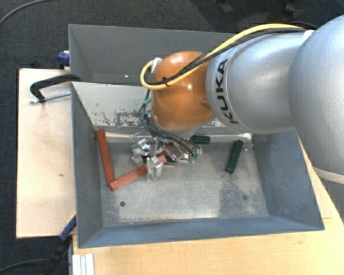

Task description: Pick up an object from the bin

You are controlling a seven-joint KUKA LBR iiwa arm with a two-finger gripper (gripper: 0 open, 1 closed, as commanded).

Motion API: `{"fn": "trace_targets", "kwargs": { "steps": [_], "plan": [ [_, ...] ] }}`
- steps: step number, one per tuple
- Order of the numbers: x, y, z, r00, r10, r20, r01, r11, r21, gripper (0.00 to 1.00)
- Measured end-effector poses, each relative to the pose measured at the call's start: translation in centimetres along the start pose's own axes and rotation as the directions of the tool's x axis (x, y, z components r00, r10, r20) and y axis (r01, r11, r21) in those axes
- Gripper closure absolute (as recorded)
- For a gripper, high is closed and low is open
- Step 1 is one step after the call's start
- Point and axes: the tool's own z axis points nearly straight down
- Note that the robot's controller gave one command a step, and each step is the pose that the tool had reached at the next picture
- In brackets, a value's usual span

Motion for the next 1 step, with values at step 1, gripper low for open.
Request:
{"fn": "trace_targets", "kwargs": {
  "steps": [1],
  "plan": [
    [-0.19, 0.01, -0.82, 1.000, 0.001, -0.003, -0.001, 1.000, -0.001, 1.00]
  ]
}}
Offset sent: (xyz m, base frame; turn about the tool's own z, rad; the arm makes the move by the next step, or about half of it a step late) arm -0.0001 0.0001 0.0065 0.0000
